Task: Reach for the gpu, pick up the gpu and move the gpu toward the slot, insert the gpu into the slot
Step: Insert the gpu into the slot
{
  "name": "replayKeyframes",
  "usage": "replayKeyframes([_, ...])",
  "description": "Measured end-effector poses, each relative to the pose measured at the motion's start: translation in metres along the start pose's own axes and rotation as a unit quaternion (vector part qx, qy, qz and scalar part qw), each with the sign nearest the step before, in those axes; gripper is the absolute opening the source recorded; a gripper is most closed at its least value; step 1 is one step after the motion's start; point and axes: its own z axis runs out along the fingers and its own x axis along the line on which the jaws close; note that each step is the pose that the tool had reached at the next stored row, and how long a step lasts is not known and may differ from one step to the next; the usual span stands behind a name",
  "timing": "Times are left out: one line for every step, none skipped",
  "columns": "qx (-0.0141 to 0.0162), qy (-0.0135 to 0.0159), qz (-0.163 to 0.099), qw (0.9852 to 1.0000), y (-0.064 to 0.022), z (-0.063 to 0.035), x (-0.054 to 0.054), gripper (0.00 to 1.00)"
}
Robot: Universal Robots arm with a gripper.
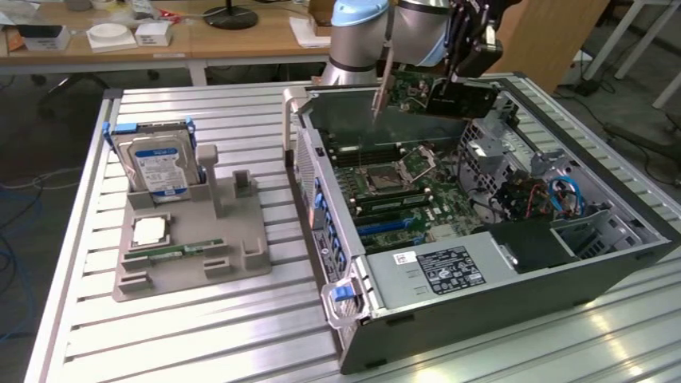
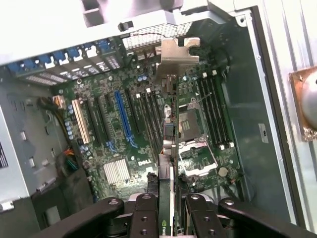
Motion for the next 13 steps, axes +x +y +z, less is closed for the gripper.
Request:
replayKeyframes([0.0013,-0.0005,-0.008,1.0000,0.0000,0.0003,0.0000,0.25])
replayKeyframes([0.0027,-0.0009,-0.016,0.9999,0.0000,0.0006,0.0001,0.25])
replayKeyframes([0.0040,-0.0013,-0.023,0.9997,0.0000,0.0009,0.0000,0.25])
replayKeyframes([0.0054,-0.0018,-0.032,0.9995,-0.0001,0.0015,0.0001,0.25])
replayKeyframes([0.0064,-0.0022,-0.038,0.9993,0.0000,0.0021,0.0001,0.25])
replayKeyframes([0.0073,-0.0024,-0.044,0.9990,-0.0001,0.0027,0.0001,0.25])
replayKeyframes([0.0081,-0.0027,-0.049,0.9988,0.0000,0.0033,0.0002,0.25])
replayKeyframes([0.0087,-0.0029,-0.054,0.9985,-0.0001,0.0040,0.0003,0.25])
replayKeyframes([0.0093,-0.0031,-0.060,0.9982,-0.0001,0.0047,0.0005,0.25])
replayKeyframes([0.0098,-0.0033,-0.065,0.9978,-0.0001,0.0055,0.0006,0.25])
replayKeyframes([0.0100,-0.0035,-0.070,0.9975,-0.0002,0.0063,0.0008,0.25])
replayKeyframes([0.0102,-0.0035,-0.073,0.9973,-0.0002,0.0073,0.0011,0.25])
replayKeyframes([0.0102,-0.0035,-0.076,0.9971,-0.0002,0.0083,0.0013,0.25])
